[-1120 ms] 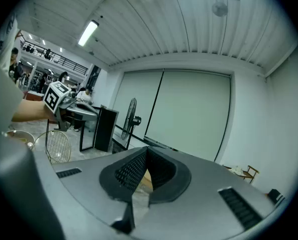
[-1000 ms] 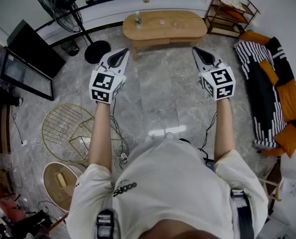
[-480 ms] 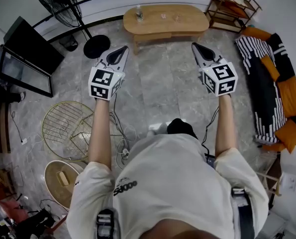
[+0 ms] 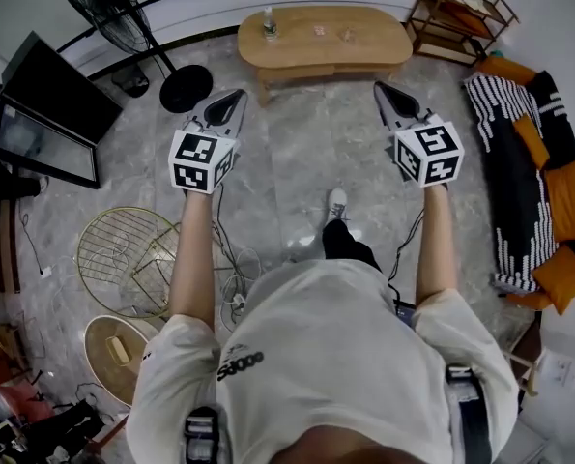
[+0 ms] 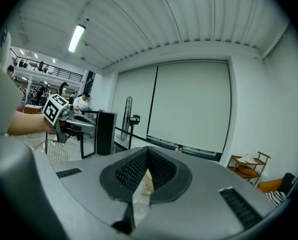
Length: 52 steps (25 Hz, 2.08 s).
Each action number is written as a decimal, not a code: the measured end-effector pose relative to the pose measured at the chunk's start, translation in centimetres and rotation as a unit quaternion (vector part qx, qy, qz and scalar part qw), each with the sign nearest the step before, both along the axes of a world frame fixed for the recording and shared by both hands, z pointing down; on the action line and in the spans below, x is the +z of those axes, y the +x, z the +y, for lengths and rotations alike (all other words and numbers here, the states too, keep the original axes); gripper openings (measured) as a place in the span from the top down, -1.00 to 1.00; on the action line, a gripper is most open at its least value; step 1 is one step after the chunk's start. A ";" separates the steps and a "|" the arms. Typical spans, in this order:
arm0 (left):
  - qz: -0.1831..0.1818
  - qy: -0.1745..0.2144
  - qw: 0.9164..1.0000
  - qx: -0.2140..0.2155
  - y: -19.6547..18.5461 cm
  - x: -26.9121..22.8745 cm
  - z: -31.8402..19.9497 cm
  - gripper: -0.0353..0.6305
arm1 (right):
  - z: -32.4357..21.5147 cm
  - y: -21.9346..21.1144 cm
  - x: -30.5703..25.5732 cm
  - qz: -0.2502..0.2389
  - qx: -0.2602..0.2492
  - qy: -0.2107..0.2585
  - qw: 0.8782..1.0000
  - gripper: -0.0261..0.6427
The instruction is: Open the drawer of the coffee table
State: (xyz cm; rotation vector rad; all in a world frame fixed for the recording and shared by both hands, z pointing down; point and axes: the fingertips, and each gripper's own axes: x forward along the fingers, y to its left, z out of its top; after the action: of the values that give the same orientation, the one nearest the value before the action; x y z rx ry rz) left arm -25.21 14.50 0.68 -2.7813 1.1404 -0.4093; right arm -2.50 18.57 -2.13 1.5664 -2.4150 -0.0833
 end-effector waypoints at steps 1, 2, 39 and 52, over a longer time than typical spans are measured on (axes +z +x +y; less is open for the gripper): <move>0.001 -0.001 1.000 -0.005 0.5 0.1 -1.2 0.84 | -1.2 0.8 0.2 -0.003 0.000 0.002 1.000 0.94; 0.002 -0.001 1.000 -0.009 1.0 0.2 -2.4 0.84 | -2.5 1.7 0.3 -0.006 0.000 0.003 1.000 0.94; -0.007 -0.002 0.997 -0.079 13.9 9.9 -44.6 0.84 | -45.2 19.9 10.1 0.006 -0.040 -0.001 0.999 0.94; 0.005 0.021 0.996 -0.086 9.6 33.0 -55.8 0.84 | -55.0 19.1 32.0 -0.040 -0.004 0.046 0.998 0.94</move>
State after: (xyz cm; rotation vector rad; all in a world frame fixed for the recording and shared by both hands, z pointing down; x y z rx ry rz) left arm -15.65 -41.25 33.65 -2.6627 1.3796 -0.3829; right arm 16.62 -36.45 29.92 1.6279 -2.5116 -0.1371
